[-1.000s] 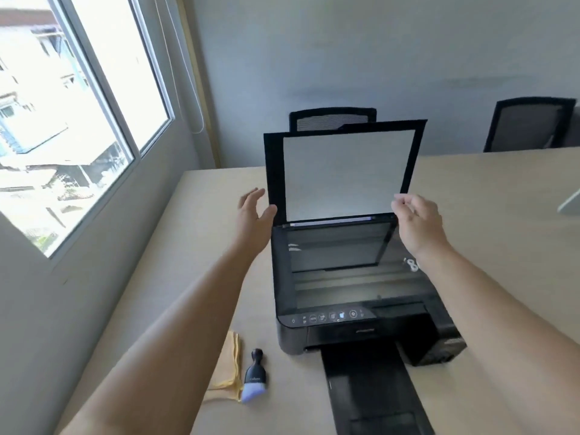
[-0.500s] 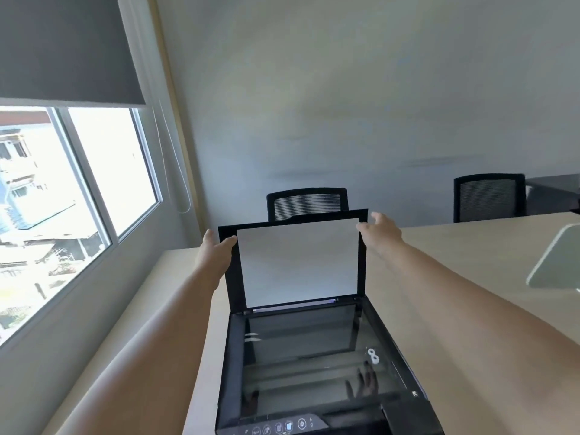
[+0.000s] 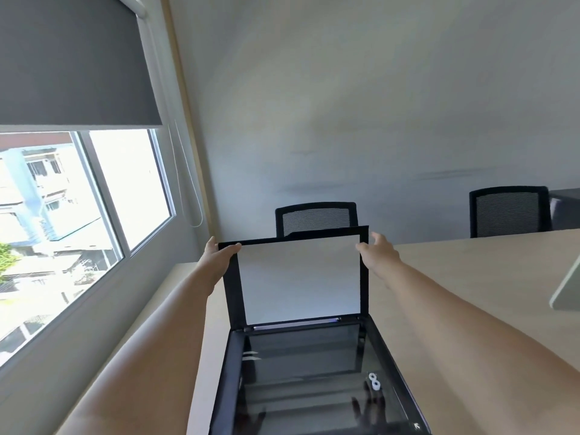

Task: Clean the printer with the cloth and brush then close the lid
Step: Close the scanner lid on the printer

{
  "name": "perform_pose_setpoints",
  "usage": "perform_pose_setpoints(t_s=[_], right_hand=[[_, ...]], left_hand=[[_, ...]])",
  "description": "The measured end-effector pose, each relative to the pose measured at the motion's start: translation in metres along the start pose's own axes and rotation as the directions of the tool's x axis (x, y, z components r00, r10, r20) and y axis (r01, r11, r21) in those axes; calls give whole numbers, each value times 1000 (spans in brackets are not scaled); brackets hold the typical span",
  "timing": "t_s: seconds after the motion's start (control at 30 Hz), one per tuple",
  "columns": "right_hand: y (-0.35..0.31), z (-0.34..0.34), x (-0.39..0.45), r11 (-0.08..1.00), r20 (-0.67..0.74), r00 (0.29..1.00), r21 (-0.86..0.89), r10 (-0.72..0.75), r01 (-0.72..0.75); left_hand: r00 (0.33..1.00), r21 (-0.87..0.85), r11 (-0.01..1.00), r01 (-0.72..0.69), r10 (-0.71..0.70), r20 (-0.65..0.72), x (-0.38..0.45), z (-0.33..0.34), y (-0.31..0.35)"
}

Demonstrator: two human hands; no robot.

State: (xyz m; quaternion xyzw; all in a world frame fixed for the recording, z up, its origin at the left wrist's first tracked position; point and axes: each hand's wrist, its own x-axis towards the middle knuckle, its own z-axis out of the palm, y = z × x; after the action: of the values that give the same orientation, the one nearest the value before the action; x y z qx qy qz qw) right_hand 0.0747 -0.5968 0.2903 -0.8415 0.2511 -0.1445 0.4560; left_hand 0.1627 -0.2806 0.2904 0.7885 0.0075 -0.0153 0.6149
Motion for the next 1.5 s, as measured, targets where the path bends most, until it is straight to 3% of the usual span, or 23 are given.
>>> perform_pose_setpoints(t_s=[0.07, 0.23, 0.33, 0.57, 0.77, 1.1, 1.27, 1.5], right_hand=[[4, 0, 4, 997, 19, 1000, 80, 11, -13], [7, -3, 5, 955, 54, 995, 283, 78, -90], [7, -2, 3, 890, 49, 993, 441, 103, -114], [39, 6, -29, 791, -56, 974, 595, 218, -143], [97, 12, -95, 876, -187, 982, 477, 18, 74], [233, 45, -162, 976, -153, 984, 185, -86, 114], [248, 41, -163, 997, -67, 996, -61, -61, 57], [267, 46, -166, 1000, 43, 999, -13, 14, -14]], left_hand=[[1000, -62, 998, -24, 23, -20, 0, 4, -2], [923, 90, 984, -152, 174, -343, -18, 0, -16], [886, 0, 993, -114, 102, -453, -32, -11, -20], [955, -266, 957, -114, 32, -296, -69, -28, -51], [933, -370, 924, -102, -40, -357, -136, -18, -100], [890, -333, 938, 102, -236, -390, -218, -2, -189], [875, -152, 971, 185, -233, -423, -228, 1, -190], [899, 229, 932, 280, -170, -403, -230, 0, -183]])
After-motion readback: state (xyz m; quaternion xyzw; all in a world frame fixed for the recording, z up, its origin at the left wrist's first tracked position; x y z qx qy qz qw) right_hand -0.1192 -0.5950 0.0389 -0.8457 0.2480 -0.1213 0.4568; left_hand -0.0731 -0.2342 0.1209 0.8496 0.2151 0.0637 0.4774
